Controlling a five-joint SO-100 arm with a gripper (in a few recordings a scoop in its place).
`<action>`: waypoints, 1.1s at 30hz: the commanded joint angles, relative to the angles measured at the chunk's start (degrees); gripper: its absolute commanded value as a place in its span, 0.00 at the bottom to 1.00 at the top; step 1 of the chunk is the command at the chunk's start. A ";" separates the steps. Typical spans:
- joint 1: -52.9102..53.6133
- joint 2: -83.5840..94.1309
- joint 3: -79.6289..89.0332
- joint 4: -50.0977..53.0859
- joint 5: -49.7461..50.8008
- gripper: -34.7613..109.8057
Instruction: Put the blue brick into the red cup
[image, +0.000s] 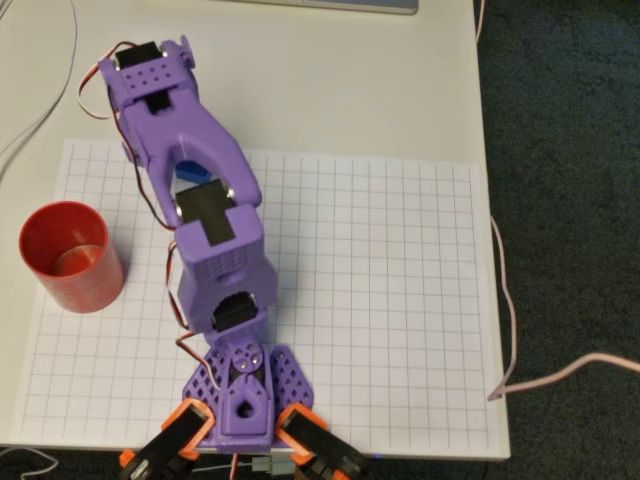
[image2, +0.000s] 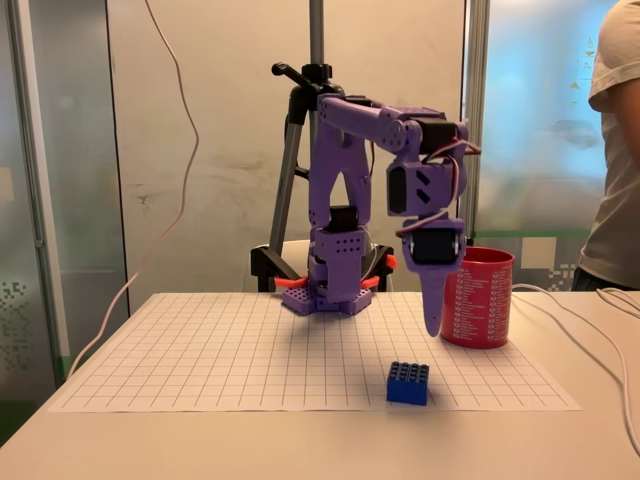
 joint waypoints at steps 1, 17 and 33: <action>0.53 0.70 -3.08 0.70 -1.14 0.34; 3.78 -4.92 4.13 -2.99 2.11 0.58; 5.98 -8.44 3.34 -8.79 -4.22 0.24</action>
